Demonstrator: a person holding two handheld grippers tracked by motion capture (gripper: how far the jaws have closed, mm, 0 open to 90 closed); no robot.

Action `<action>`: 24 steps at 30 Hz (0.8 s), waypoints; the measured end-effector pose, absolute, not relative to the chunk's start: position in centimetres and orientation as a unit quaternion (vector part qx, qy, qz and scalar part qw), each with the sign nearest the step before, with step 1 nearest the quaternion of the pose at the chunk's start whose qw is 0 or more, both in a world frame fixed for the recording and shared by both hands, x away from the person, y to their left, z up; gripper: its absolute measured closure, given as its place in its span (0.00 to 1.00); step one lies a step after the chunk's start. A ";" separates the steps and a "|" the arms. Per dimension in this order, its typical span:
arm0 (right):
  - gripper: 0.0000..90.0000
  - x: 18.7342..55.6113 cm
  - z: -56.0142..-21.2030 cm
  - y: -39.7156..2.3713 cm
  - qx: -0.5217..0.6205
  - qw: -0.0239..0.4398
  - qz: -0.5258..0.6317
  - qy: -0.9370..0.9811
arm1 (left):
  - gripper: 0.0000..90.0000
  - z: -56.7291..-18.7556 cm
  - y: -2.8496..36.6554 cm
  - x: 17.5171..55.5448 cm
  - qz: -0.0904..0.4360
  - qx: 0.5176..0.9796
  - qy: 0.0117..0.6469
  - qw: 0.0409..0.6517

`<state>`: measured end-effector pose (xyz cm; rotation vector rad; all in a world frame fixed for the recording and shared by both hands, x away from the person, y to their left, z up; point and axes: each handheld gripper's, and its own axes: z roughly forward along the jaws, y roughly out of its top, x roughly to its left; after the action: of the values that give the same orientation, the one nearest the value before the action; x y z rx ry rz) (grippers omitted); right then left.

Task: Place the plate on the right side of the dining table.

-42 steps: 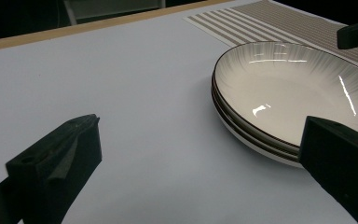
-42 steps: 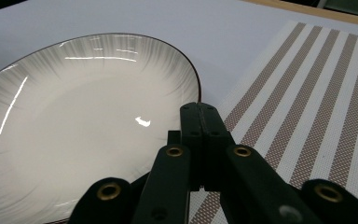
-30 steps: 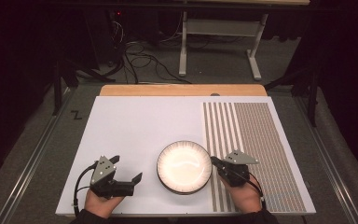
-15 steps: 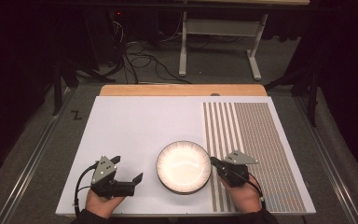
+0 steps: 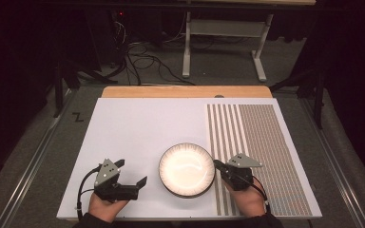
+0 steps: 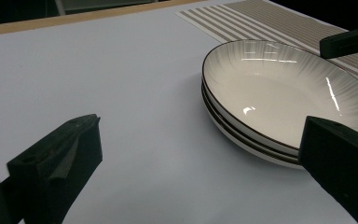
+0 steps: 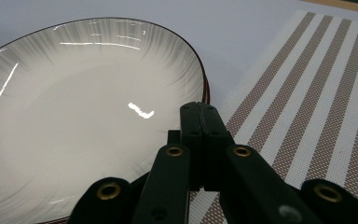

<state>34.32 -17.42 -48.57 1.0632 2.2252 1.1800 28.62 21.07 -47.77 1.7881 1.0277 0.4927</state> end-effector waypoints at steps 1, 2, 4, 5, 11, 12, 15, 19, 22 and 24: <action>1.00 34.3 -48.6 -17.4 0.381 0.203 0.424 0.796 | 0.01 -47.8 21.0 28.6 0.202 0.736 0.423 0.488; 1.00 34.3 -48.6 -17.4 0.381 0.203 0.424 0.796 | 0.01 -47.8 20.9 28.6 0.200 0.735 0.424 0.490; 1.00 34.3 -48.6 -17.4 0.380 0.203 0.424 0.796 | 0.01 -47.8 20.8 28.7 0.199 0.737 0.423 0.488; 1.00 34.3 -48.6 -17.3 0.381 0.203 0.425 0.796 | 0.01 -47.8 20.8 28.7 0.198 0.738 0.422 0.488; 1.00 34.3 -48.6 -17.3 0.382 0.202 0.425 0.796 | 0.01 -47.9 20.6 28.8 0.192 0.738 0.424 0.488; 1.00 34.3 -48.6 -17.3 0.382 0.202 0.425 0.796 | 0.01 -47.9 20.5 28.8 0.192 0.738 0.424 0.489; 1.00 34.3 -48.7 -17.2 0.383 0.198 0.424 0.797 | 0.01 -47.9 20.4 28.8 0.189 0.736 0.426 0.491; 1.00 34.4 -48.7 -17.0 0.381 0.200 0.423 0.797 | 0.01 -48.0 20.4 28.8 0.185 0.737 0.426 0.491; 1.00 34.4 -48.7 -17.0 0.383 0.199 0.423 0.797 | 0.01 -48.0 20.2 28.9 0.182 0.738 0.426 0.491; 1.00 34.4 -48.8 -16.9 0.382 0.198 0.423 0.797 | 0.01 -48.0 20.0 29.0 0.174 0.738 0.425 0.494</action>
<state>34.38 -16.91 -48.76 1.0687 2.2312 1.1835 29.02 19.97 -48.02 1.7909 1.0314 0.4220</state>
